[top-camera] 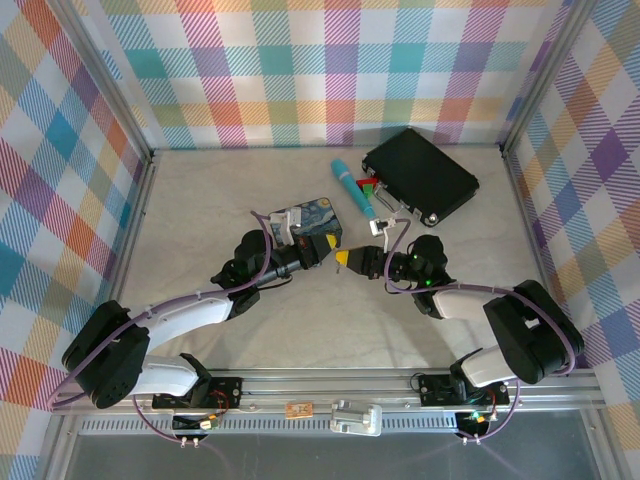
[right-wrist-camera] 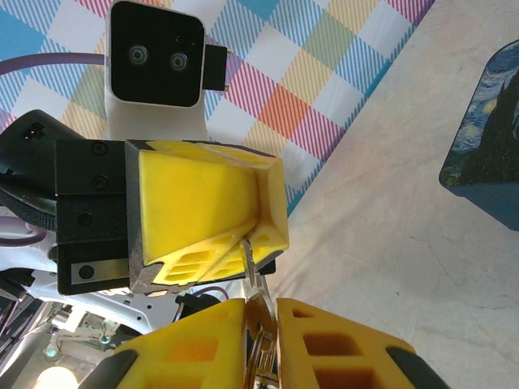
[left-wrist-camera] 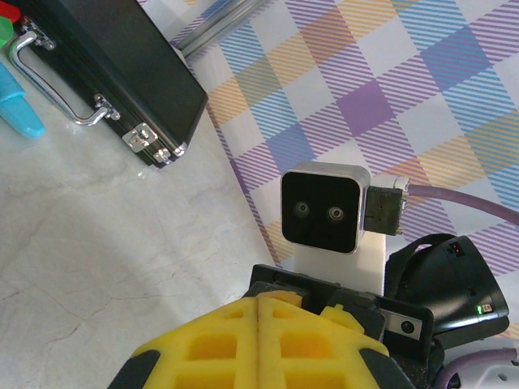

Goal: Unlock a padlock with a key

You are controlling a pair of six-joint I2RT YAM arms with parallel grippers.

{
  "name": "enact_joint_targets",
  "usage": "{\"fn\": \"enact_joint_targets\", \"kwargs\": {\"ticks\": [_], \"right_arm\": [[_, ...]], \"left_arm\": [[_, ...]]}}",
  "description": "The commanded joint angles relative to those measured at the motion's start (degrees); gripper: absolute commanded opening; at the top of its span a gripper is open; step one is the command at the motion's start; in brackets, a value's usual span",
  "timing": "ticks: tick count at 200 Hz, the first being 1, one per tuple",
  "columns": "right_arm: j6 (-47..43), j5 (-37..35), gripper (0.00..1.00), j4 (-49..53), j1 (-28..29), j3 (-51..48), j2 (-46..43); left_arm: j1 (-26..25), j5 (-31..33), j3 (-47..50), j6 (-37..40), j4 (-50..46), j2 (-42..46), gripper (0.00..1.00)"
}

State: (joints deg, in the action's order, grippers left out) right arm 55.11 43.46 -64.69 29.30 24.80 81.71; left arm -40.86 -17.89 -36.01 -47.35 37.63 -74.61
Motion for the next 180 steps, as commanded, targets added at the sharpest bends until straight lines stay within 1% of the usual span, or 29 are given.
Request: {"fn": "enact_joint_targets", "kwargs": {"ticks": [1, 14, 41, 64, 72, 79, 83, 85, 91, 98, 107, 114, 139, 152, 164, 180], "right_arm": [[0.2, -0.5, 0.17, -2.1, 0.3, 0.2, 0.4], [0.1, -0.4, 0.15, -2.2, 0.3, 0.6, 0.5], [0.2, 0.1, 0.00, -2.8, 0.3, 1.0, 1.1], [-0.2, -0.3, 0.00, -2.0, 0.3, 0.7, 1.3], [-0.7, -0.5, 0.00, -1.0, 0.2, 0.8, 1.0], [-1.3, -0.6, 0.00, 0.1, 0.2, 0.8, 0.8], [-1.6, -0.7, 0.00, 0.8, 0.2, 0.8, 0.5], [-1.8, -0.8, 0.00, 1.2, 0.1, 0.8, 0.4], [-2.4, -1.1, 0.00, 2.6, 0.1, 0.7, -0.1], [-3.3, -1.4, 0.00, 5.0, 0.0, 0.9, -0.8], [-4.9, -1.9, 0.00, 8.5, -0.4, 1.0, -1.7], [-6.2, -2.5, 0.00, 11.3, -0.5, 1.1, -2.7], [-10.9, -5.9, 0.00, 25.0, -1.7, 2.1, -5.9], [-12.9, -7.5, 0.00, 31.1, -2.4, 2.2, -7.2], [-14.3, -8.5, 0.00, 34.4, -2.9, 2.3, -7.9], [-18.2, -12.3, 0.00, 43.8, -2.9, 4.0, -9.1]], "left_arm": [[-0.4, 0.0, 0.5, -0.4, 2.2, 1.2, 0.00], [-0.4, 0.0, 0.7, -0.8, 2.6, 1.0, 0.00], [-0.4, 0.1, 1.0, -1.1, 2.9, 1.0, 0.00], [-0.4, 0.4, 1.3, -1.1, 2.5, 1.4, 0.00], [-0.4, 0.9, 1.3, -0.7, 1.8, 1.8, 0.07], [-0.4, 1.4, 1.3, -0.3, 0.7, 2.3, 0.17], [-0.4, 1.9, 1.3, 0.1, -0.1, 2.7, 0.26], [-0.4, 2.2, 1.3, 0.2, -0.4, 2.9, 0.33], [-0.3, 3.2, 1.4, 0.8, -2.3, 3.7, 0.48], [-0.2, 4.8, 1.4, 1.4, -4.7, 4.9, 0.62], [-0.1, 7.4, 1.5, 2.3, -8.1, 6.5, 0.70], [0.2, 9.5, 1.7, 2.8, -11.6, 7.8, 0.74], [0.8, 19.3, 3.2, 4.5, -23.6, 12.0, 0.76], [0.8, 22.7, 4.2, 4.8, -27.6, 13.2, 0.76], [0.8, 23.7, 4.9, 4.9, -30.6, 13.1, 0.76], [0.3, 24.2, 4.8, 4.8, -33.3, 11.2, 0.75]]}}
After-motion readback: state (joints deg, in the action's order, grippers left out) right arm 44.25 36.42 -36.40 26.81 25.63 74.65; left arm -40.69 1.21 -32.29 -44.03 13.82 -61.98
